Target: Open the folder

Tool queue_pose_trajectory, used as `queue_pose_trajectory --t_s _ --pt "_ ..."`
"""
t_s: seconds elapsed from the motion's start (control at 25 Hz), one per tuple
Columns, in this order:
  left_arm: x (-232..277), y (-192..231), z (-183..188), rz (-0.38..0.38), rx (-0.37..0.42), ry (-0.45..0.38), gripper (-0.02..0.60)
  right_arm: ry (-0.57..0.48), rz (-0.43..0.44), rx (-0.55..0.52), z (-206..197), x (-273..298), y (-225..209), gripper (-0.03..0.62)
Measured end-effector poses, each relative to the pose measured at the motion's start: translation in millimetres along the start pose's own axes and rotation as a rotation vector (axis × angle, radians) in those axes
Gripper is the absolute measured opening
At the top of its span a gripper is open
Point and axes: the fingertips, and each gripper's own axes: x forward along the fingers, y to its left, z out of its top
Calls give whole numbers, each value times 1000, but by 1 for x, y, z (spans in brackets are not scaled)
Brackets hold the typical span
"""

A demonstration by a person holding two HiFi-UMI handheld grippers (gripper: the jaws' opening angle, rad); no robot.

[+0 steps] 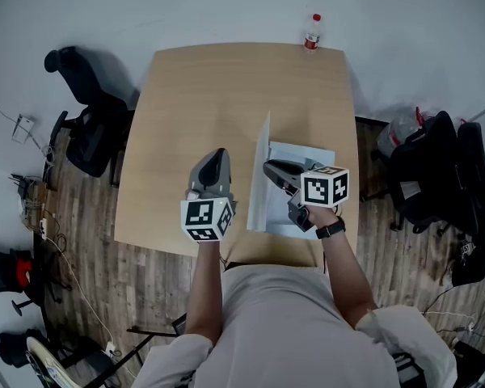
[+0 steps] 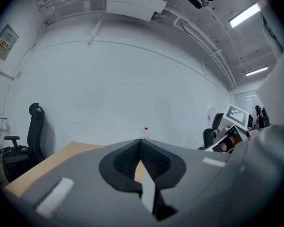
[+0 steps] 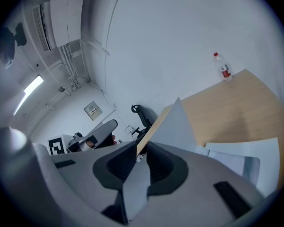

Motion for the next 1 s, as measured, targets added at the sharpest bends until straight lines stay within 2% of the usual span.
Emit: queue_pose_trajectory --t_s 0.32,0.68,1.0 --pt "-10 14 2 45 6 -3 9 21 43 -12 1 21 10 58" --pt "-26 25 13 102 25 -12 9 49 44 -34 6 41 16 58" --pt "-37 29 6 134 12 -5 9 69 51 -53 7 54 21 60"
